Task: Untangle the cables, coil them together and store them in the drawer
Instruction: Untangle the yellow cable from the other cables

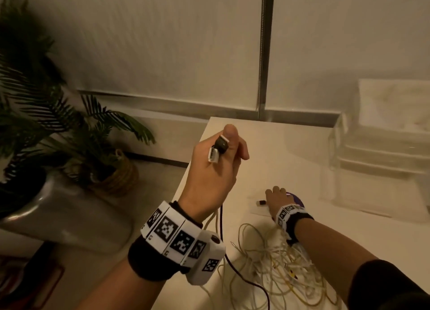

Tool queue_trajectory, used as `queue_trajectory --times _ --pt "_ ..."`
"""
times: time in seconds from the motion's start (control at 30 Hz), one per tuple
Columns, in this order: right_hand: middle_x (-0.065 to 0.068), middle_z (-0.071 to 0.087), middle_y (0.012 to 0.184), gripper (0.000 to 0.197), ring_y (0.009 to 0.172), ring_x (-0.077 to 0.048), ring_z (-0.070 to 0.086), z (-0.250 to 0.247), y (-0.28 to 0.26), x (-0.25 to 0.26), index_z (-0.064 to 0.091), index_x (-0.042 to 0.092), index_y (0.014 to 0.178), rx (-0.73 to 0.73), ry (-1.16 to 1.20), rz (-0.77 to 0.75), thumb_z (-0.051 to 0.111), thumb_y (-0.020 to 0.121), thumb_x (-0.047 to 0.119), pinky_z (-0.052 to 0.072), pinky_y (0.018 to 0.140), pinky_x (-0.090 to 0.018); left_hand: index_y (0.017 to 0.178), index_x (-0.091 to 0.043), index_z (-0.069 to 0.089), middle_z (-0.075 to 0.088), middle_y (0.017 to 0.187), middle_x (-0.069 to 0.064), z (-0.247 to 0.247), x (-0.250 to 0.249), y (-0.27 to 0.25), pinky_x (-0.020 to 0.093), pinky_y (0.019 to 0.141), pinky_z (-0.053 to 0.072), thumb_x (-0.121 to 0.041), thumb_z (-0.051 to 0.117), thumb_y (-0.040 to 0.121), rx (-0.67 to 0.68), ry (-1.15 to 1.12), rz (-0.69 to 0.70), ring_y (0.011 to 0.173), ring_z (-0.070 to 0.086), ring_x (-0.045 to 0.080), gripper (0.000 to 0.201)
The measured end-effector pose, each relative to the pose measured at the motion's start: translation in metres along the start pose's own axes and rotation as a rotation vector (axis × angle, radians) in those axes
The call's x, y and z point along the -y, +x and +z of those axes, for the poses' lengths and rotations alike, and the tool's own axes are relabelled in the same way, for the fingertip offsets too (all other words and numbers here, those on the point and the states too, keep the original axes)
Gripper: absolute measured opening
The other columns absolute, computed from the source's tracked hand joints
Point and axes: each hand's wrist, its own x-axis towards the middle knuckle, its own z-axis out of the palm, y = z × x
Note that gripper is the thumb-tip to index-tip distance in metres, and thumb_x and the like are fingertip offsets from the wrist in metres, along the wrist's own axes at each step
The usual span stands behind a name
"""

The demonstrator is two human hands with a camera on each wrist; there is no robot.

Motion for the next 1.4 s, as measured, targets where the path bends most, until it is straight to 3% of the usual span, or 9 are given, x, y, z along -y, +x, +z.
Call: queue_trajectory --times 0.1,0.27,0.33,0.47,0.8,1.03,1.2,1.3,1.4 --pt "-0.014 0.045 0.122 0.037 0.099 -0.033 0.056 -0.020 -0.013 -0.014 0.044 0.007 0.121 -0.089 0.223 -0.027 0.053 0.085 0.001 0.050 0.081 -0.040 0.068 -0.016 0.055 0.037 0.047 -0.010 -0.004 0.003 -0.002 0.018 0.040 0.027 -0.051 0.030 0.098 0.019 -0.018 -0.035 0.037 0.031 0.004 0.052" --pt "-0.017 0.059 0.108 0.015 0.097 -0.033 0.058 -0.072 -0.066 -0.034 0.062 0.006 0.104 -0.236 0.576 0.070 0.052 0.095 0.013 0.041 0.074 -0.030 0.071 -0.011 0.051 0.032 0.049 -0.003 -0.005 -0.006 -0.013 0.019 0.041 0.026 -0.059 0.029 0.089 0.058 -0.053 -0.097 0.040 0.026 0.010 0.056" --pt "-0.014 0.067 0.091 0.010 0.081 -0.030 0.064 -0.098 -0.105 -0.039 0.057 0.011 0.097 -0.314 0.755 0.049 0.048 0.097 0.014 0.047 0.067 -0.035 0.072 -0.011 0.050 0.031 0.050 -0.004 -0.004 -0.009 -0.019 0.021 0.043 0.024 -0.062 0.029 0.088 0.071 -0.082 -0.111 0.042 0.024 0.011 0.058" --pt "-0.005 0.063 0.065 0.012 0.052 -0.016 0.053 -0.141 -0.195 -0.037 0.049 0.017 0.089 -0.444 0.941 0.004 0.043 0.100 0.016 0.047 0.053 -0.023 0.076 -0.012 0.051 0.030 0.048 -0.006 0.008 -0.016 -0.031 0.021 0.045 0.021 -0.065 0.032 0.086 0.146 -0.180 -0.154 0.042 0.022 0.010 0.057" --pt "-0.008 0.056 0.065 0.028 0.056 -0.016 0.042 -0.190 -0.350 0.042 0.061 -0.004 0.095 -0.651 1.566 -0.165 0.040 0.101 0.015 0.036 0.056 -0.027 0.080 -0.018 0.065 0.029 0.046 -0.005 0.052 -0.052 -0.078 0.021 0.043 0.019 -0.042 0.060 0.093 0.322 -0.401 -0.182 0.040 0.020 0.012 0.028" --pt "-0.007 0.060 0.064 0.022 0.055 -0.016 0.051 -0.194 -0.386 0.077 0.065 0.001 0.095 -0.831 1.472 -0.257 0.046 0.098 0.011 0.047 0.053 -0.021 0.100 0.005 0.060 0.045 0.044 0.006 0.055 -0.074 -0.100 0.025 0.042 0.034 -0.049 0.062 0.082 0.458 -0.484 -0.150 0.035 0.042 0.019 0.057" --pt "0.001 0.066 0.069 0.028 0.054 -0.009 0.058 -0.187 -0.397 0.073 0.069 0.021 0.103 -0.893 1.281 -0.247 0.048 0.096 0.003 0.048 0.052 -0.019 0.101 0.003 0.065 0.058 0.069 0.013 0.061 -0.078 -0.114 0.024 0.042 0.040 -0.059 0.069 0.078 0.556 -0.373 -0.069 0.051 0.050 0.023 0.066" --pt "0.001 0.066 0.076 0.027 0.061 -0.011 0.062 -0.182 -0.398 0.068 0.068 0.021 0.094 -0.911 1.142 -0.208 0.048 0.095 0.003 0.049 0.054 -0.021 0.106 0.012 0.061 0.052 0.063 0.010 0.066 -0.082 -0.118 0.024 0.042 0.036 -0.054 0.057 0.089 0.552 -0.287 -0.137 0.047 0.046 0.019 0.068" --pt "0.002 0.064 0.088 0.022 0.056 -0.017 0.060 -0.176 -0.399 0.063 0.068 0.014 0.087 -0.883 1.118 -0.197 0.050 0.095 0.005 0.049 0.053 -0.023 0.107 0.014 0.060 0.050 0.067 0.020 0.069 -0.078 -0.122 0.026 0.043 0.033 -0.055 0.043 0.096 0.557 -0.226 -0.157 0.045 0.044 0.022 0.073"
